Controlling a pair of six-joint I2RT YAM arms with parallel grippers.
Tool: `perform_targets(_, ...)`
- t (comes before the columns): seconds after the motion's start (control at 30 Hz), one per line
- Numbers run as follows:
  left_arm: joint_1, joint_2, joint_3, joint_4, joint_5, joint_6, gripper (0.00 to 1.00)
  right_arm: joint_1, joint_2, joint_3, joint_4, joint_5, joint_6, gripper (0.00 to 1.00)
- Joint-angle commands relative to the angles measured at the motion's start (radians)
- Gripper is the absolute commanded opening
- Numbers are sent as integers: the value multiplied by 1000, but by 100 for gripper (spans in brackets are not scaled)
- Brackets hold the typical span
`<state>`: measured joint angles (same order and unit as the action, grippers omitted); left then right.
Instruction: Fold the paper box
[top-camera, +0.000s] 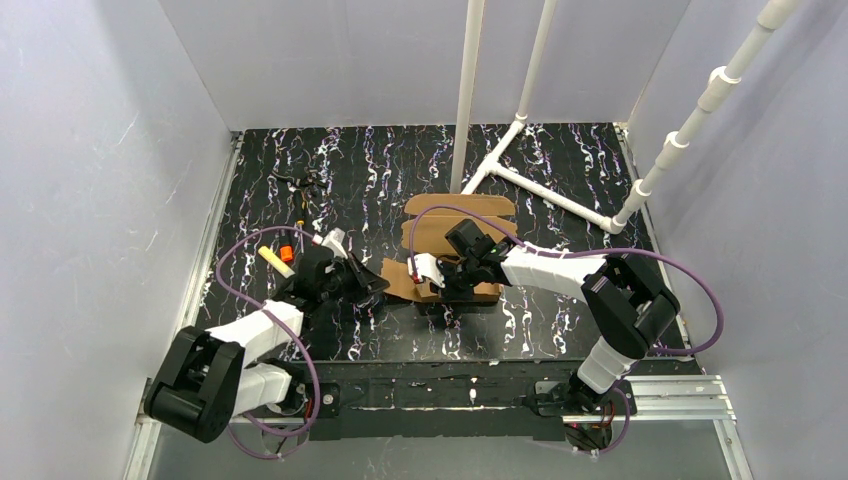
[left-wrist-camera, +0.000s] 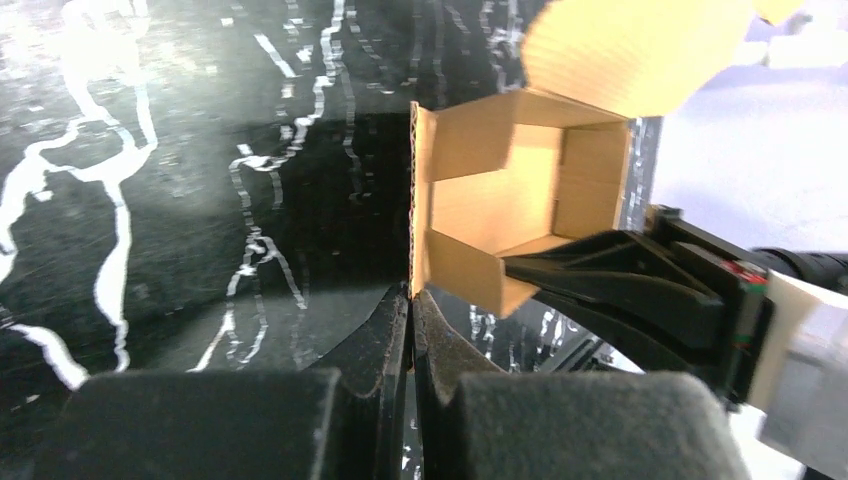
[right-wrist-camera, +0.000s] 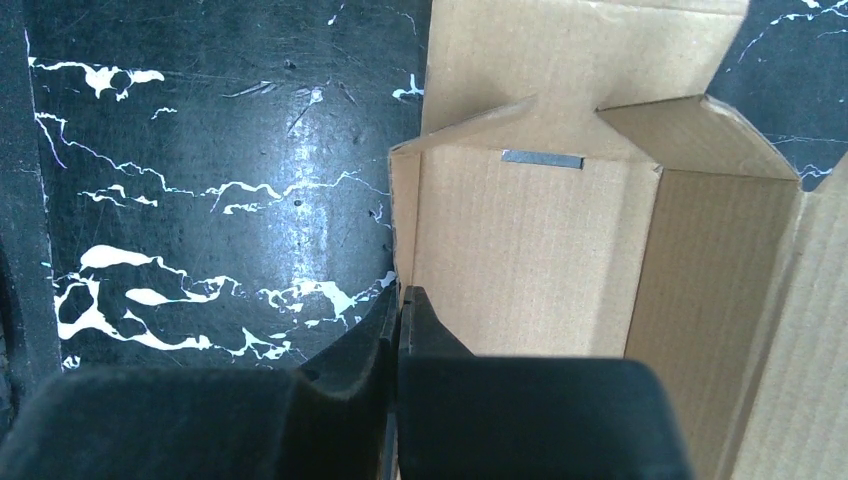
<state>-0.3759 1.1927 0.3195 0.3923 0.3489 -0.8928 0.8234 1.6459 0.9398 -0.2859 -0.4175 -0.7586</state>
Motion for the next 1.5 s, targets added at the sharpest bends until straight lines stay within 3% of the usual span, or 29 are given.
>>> perform_targets(0.0,-5,-28,7,50,108,0,0,6,46,9,-13,26,13,1)
perform_targets(0.53,-119,209,154,142,192,-26,0,7,51,8,2,36,31,1)
perform_targets(0.77,-117,221,144,145,189,-13,30,6,51,8,1,34,30,1)
perform_targets(0.97,-80,183,125,146,219,8,40,6,48,6,1,37,29,1)
perform_targets(1.2,-48,95,111,153,225,36,66,6,48,7,0,36,29,1)
perform_targets(1.47,-16,230,55,467,298,-150,67,7,45,6,-1,37,26,1)
